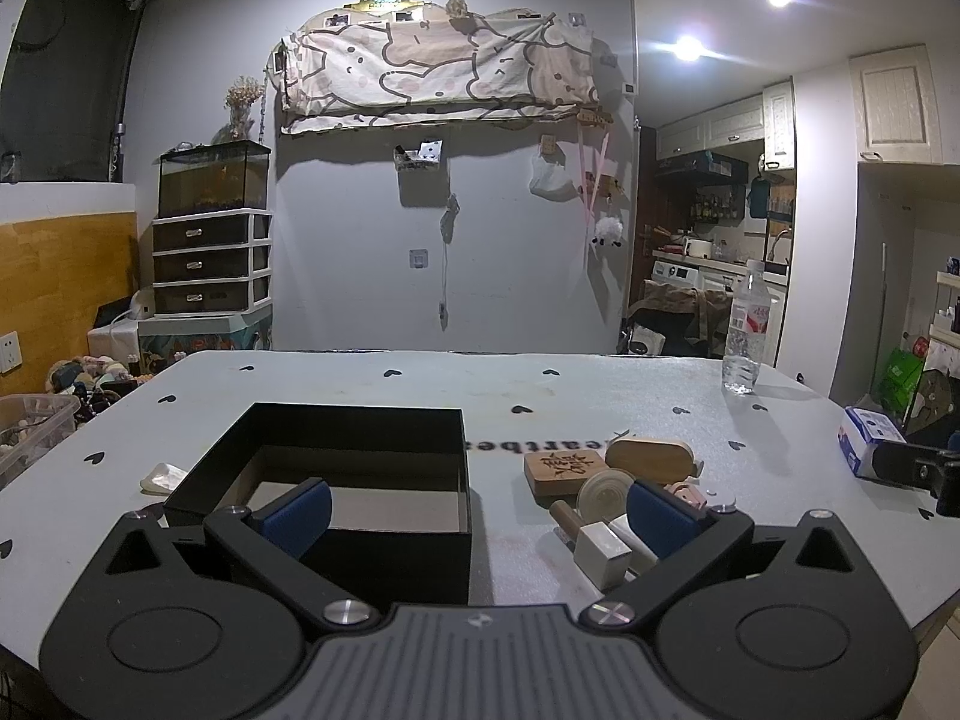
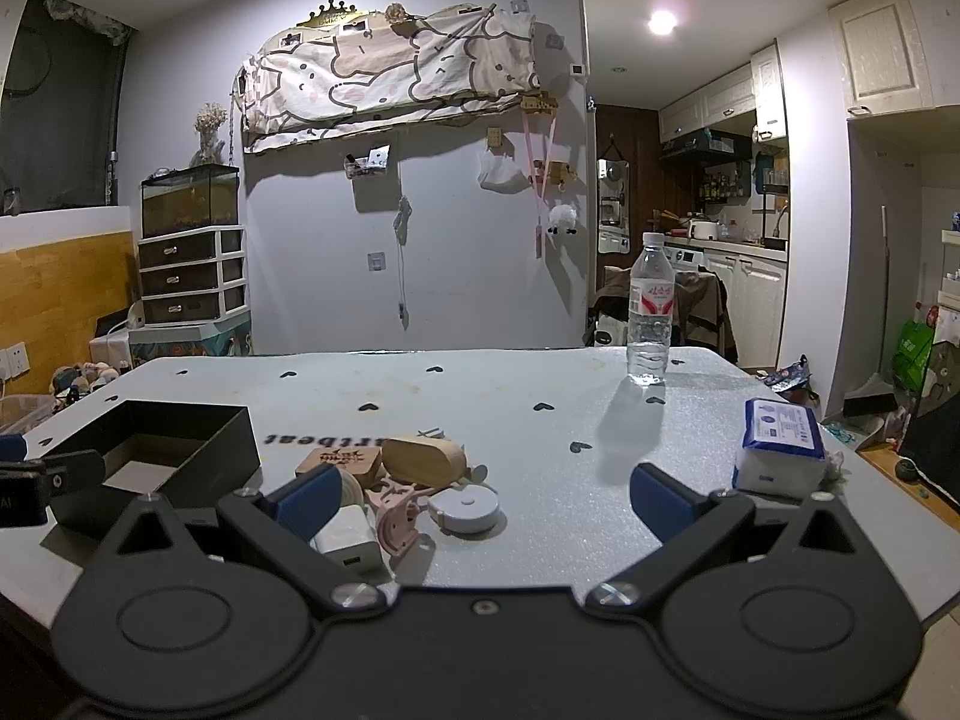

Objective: Organize rigid objects

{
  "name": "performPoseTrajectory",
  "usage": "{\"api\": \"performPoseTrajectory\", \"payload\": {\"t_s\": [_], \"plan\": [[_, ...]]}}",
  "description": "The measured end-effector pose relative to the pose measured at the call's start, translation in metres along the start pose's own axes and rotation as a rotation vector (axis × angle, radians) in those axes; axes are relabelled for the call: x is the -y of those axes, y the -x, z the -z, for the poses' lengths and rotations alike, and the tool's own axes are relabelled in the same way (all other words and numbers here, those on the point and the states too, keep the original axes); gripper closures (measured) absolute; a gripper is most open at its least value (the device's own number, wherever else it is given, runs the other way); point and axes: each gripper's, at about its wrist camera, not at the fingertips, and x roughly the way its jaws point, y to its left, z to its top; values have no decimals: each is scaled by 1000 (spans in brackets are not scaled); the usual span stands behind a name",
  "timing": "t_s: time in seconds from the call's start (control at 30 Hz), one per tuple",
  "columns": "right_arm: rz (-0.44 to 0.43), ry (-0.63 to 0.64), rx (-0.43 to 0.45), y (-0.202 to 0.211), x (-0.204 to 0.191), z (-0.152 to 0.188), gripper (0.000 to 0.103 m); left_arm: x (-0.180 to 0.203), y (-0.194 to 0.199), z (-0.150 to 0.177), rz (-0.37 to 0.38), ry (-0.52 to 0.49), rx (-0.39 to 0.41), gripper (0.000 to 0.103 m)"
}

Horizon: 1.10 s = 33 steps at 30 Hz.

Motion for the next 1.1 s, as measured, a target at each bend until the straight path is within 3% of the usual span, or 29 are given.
{"api": "performPoseTrajectory", "payload": {"t_s": [0.73, 1.1], "plan": [[1, 1, -2, 0, 0, 0, 0, 0, 0, 0, 2, 2, -1, 0], [7, -1, -5, -4, 1, 6, 0, -6, -3, 1, 38, 34, 10, 0]]}}
